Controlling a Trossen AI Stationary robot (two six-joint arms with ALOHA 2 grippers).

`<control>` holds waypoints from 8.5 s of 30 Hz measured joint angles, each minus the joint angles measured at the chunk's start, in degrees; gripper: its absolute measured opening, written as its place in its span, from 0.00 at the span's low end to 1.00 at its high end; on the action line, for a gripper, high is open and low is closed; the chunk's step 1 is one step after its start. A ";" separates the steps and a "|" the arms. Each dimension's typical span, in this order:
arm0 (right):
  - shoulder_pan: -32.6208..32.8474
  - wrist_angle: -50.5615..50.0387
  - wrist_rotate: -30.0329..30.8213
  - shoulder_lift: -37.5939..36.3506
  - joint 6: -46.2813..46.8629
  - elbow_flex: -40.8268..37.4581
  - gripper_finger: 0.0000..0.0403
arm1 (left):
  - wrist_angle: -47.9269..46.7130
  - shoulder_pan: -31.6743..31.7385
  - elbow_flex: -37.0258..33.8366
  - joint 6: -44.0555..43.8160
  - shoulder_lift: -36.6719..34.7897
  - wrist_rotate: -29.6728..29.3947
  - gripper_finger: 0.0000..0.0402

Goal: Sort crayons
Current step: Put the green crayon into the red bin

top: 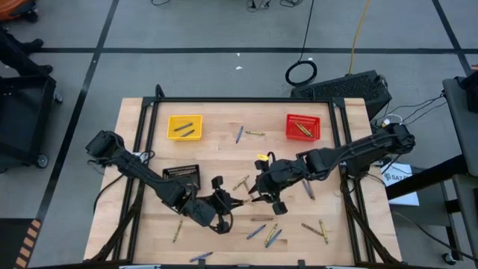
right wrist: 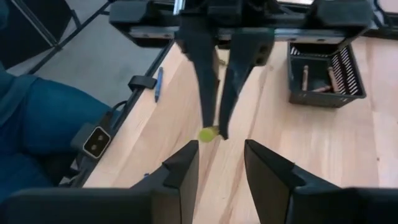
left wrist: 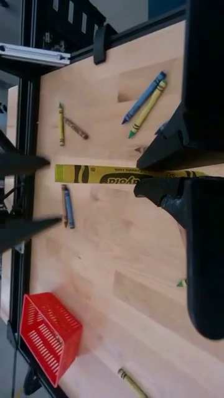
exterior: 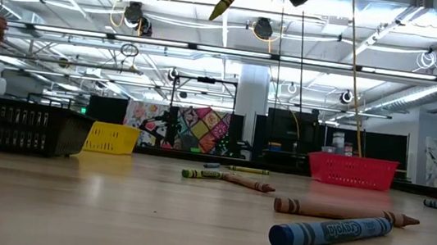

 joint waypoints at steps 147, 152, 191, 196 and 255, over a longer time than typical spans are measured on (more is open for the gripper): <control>-51.19 -46.76 16.48 2.62 1.45 -0.02 0.14 | -18.52 4.86 0.04 -0.58 -0.02 0.52 0.22; -51.32 -46.96 16.48 2.62 1.43 -0.02 0.17 | -18.52 4.86 0.04 -0.58 -0.02 0.52 0.22; -40.10 -44.85 13.40 2.62 6.93 -0.02 0.29 | -17.99 12.76 0.04 -2.33 0.64 16.82 0.22; -38.46 -45.45 13.40 2.62 7.05 -0.02 0.29 | -17.95 14.41 0.04 -6.55 1.32 16.37 0.22; -35.43 -49.13 13.41 2.60 8.56 -0.02 0.29 | -14.91 19.00 0.15 -12.30 16.59 20.64 0.02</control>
